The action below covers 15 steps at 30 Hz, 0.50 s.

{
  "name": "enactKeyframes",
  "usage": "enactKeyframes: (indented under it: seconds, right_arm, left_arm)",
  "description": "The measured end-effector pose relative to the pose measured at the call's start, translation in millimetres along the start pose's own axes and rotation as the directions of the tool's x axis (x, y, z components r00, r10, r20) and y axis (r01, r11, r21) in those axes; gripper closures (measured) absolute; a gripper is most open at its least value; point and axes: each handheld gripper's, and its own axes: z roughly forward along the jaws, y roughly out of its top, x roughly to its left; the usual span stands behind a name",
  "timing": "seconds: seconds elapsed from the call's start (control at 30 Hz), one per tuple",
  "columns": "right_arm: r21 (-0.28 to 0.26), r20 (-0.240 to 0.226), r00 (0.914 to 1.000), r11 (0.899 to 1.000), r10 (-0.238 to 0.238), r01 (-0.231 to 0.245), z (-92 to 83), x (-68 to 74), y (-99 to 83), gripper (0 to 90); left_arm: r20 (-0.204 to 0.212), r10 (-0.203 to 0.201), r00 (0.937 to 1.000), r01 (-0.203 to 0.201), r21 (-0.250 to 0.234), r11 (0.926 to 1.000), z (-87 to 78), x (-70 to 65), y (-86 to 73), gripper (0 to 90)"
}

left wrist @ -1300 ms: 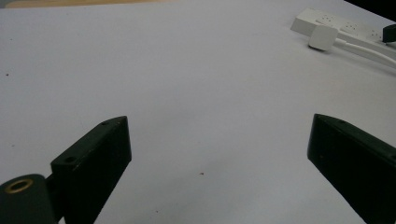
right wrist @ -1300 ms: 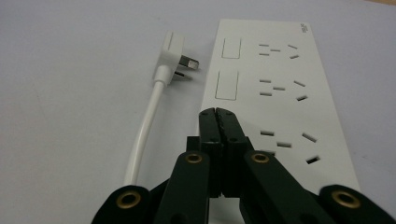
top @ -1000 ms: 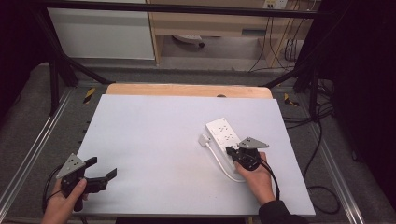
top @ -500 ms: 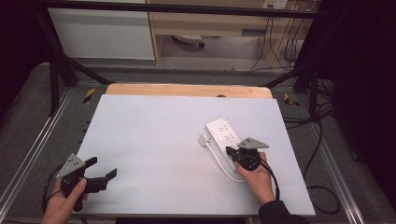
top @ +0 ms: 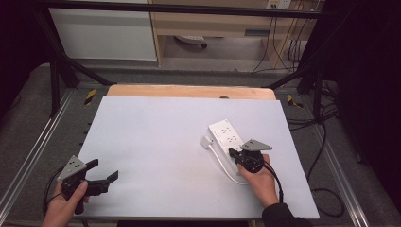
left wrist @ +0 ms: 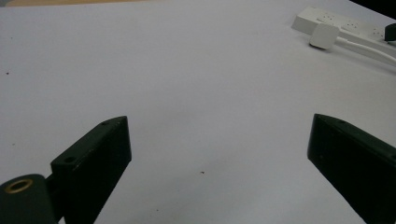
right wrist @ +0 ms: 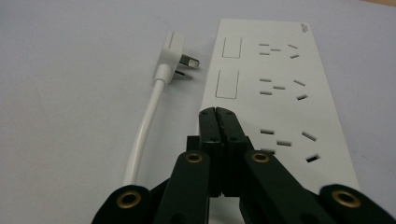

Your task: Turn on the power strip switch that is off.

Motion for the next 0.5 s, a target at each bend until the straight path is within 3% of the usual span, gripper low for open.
enactKeyframes:
  seconds: [0.5]
  right_arm:
    - [0.014,-0.004,1.0,1.0,-0.001,0.001,0.5,-0.1,-0.3,90.0]
  left_arm:
    - [0.0,0.001,1.0,-0.001,0.002,1.0,0.0,-0.1,0.0,6.3]
